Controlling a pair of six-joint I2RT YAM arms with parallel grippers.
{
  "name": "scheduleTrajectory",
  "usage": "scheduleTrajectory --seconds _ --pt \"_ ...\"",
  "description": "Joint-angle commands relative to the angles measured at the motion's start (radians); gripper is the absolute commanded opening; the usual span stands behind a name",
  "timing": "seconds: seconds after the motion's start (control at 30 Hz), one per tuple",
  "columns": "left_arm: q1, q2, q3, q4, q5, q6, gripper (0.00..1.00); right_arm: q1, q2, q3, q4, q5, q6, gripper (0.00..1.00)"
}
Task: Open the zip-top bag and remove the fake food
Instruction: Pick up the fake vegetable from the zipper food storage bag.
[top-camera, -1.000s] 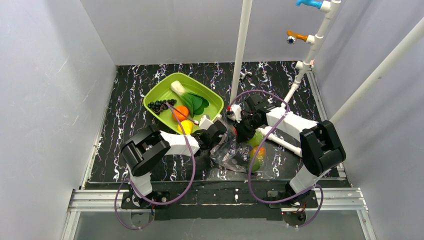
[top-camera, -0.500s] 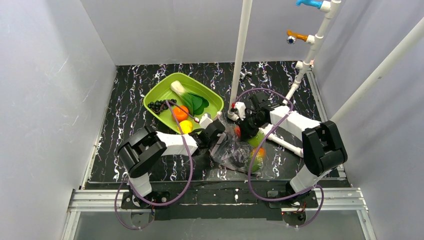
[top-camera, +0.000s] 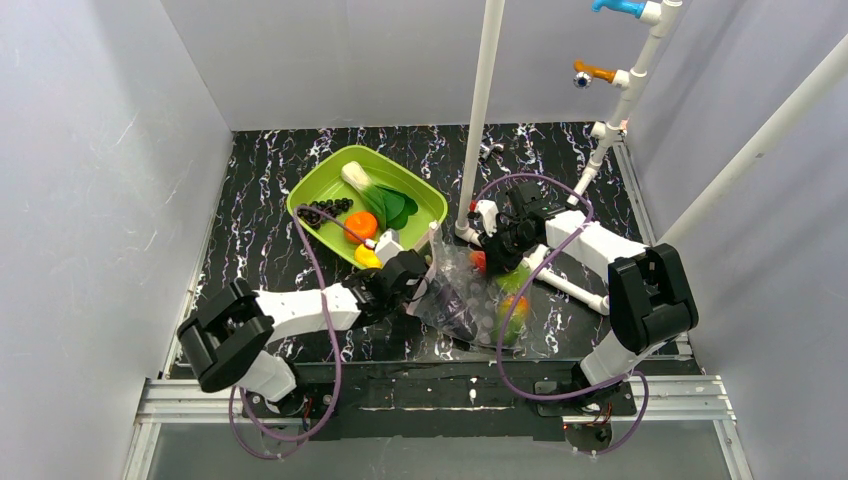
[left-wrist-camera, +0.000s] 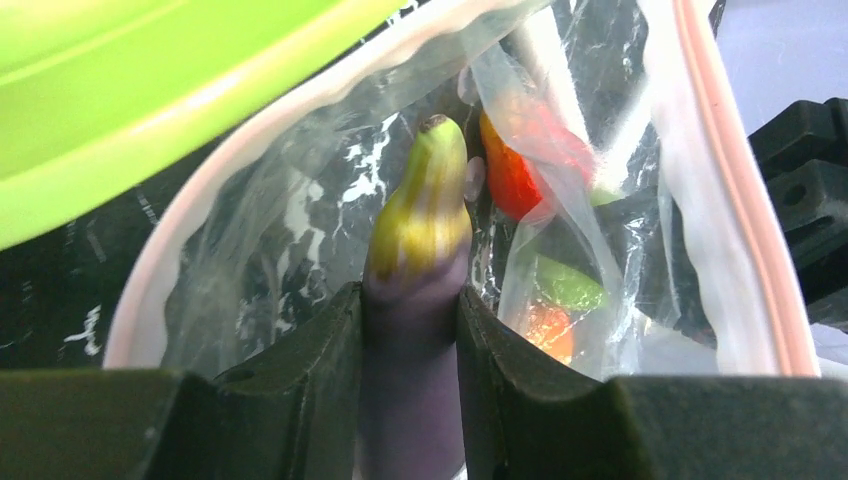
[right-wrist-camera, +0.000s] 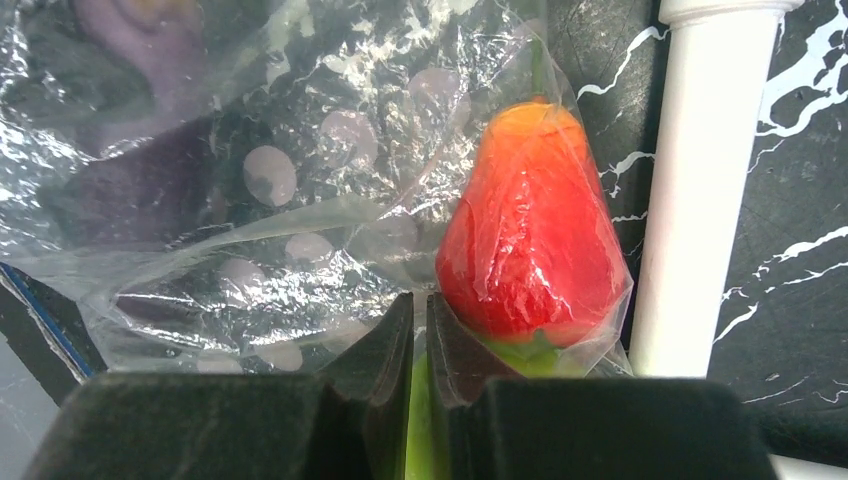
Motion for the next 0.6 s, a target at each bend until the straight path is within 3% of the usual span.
scheduleTrajectory --seconds 0.0,0.17,0.57 --pt "-0.021 -0.100 -0.084 -0.016 -0.017 0.015 0.00 -0.011 -0.013 0.016 0.010 0.033 -0.010 0.16" --pt "-0.029 -0.156 -0.161 0.131 -0.015 0.017 0.00 -0.011 -0.004 0.019 0.002 0.014 -0.014 0.16" --pt "-0.039 -0.284 -0.162 0.147 -0.101 0.279 0.00 -0.012 -0.046 0.006 0.008 -0.072 -0.028 0.15"
